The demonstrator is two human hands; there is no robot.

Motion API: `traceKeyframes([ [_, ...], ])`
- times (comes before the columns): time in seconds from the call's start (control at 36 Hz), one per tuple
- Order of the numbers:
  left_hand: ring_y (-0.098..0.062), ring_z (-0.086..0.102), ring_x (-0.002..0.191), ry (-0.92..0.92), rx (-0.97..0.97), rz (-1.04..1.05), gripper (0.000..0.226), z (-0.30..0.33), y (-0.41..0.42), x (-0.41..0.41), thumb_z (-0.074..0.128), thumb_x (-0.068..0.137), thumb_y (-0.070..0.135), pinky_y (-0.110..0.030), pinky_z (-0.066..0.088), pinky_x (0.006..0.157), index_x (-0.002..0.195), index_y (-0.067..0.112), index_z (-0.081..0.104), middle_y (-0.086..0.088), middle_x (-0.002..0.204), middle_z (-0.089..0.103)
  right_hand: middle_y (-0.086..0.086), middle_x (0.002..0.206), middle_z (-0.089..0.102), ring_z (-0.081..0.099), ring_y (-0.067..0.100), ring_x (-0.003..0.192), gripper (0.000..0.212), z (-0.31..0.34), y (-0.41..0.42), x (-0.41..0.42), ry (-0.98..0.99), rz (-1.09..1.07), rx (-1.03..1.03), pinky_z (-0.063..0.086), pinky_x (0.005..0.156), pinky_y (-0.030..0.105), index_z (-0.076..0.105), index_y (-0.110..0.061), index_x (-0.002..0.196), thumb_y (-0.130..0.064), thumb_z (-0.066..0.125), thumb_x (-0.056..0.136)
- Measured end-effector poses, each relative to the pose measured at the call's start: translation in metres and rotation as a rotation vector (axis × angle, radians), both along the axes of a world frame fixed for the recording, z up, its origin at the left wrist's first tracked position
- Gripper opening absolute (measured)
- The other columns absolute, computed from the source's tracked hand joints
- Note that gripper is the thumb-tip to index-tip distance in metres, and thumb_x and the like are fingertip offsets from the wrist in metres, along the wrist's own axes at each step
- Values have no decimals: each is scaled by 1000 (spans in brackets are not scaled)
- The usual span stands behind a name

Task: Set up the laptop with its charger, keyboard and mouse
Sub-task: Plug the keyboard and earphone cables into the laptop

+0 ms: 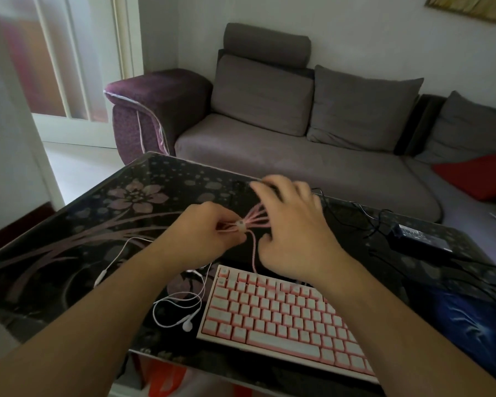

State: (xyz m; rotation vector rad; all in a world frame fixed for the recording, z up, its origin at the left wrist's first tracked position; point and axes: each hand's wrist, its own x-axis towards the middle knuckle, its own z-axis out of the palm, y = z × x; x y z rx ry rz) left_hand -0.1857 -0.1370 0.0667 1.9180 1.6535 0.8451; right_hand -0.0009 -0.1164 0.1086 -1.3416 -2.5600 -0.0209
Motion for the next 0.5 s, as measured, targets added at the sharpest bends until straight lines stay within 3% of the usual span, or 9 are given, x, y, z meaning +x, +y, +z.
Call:
traceKeyframes([
  [0.06,11,66,83,1,105,-54,12,1,-1,3,77,93,29,-10,48,69,103,35,77,19,87,72,-9,161,32,21,17,152,84,-5,4,-6,-74,86,14,14,128,47,33,-33,159,-28,76,87],
  [0.11,10,68,87,-46,163,-40,17,1,-2,2,80,89,29,-9,50,72,105,33,77,19,90,74,-9,137,56,47,15,135,54,-11,8,-9,-61,67,-145,30,124,47,48,-33,143,-28,71,95],
  [0.14,10,69,87,-80,156,-2,20,1,-2,1,82,87,30,-10,52,72,106,35,75,19,91,74,-9,123,62,57,14,119,39,-12,10,-10,-35,27,-248,45,113,46,52,-32,134,-26,68,98],
  [0.17,11,69,87,-116,139,42,26,0,-2,-1,84,84,32,-11,53,72,107,36,72,19,93,74,-8,112,63,62,14,105,27,-14,12,-10,21,-8,-339,54,99,43,56,-31,126,-24,64,101],
  [0.22,11,69,87,-201,116,122,34,-1,1,-4,86,83,33,-13,55,69,112,35,67,16,98,73,-5,103,64,64,14,90,12,-20,13,-6,214,-60,-454,58,84,37,61,-28,115,-22,57,106],
  [0.31,-1,74,82,-451,47,225,35,-1,8,-11,81,88,30,-20,55,68,120,28,66,9,100,76,-1,100,68,69,15,87,12,-28,12,1,494,-134,-553,58,75,31,65,-27,110,-22,54,108],
  [0.36,-12,76,78,-506,-1,275,23,-4,11,-17,75,94,26,-26,55,69,117,24,70,3,93,78,2,99,72,75,16,86,12,-33,12,2,643,-185,-640,59,73,28,66,-28,110,-23,56,107],
  [0.42,-19,74,83,-592,-41,256,12,-8,12,-20,69,99,24,-32,55,74,108,21,76,-1,92,79,3,98,75,78,15,84,10,-37,12,0,745,-229,-682,64,78,33,67,-26,110,-25,58,106],
  [0.5,-23,76,97,-882,-95,227,18,-8,13,-18,68,100,26,-34,56,81,110,14,78,-5,102,81,7,97,77,79,19,82,11,-39,8,-6,881,-227,-761,66,83,40,68,-21,112,-22,58,106],
])
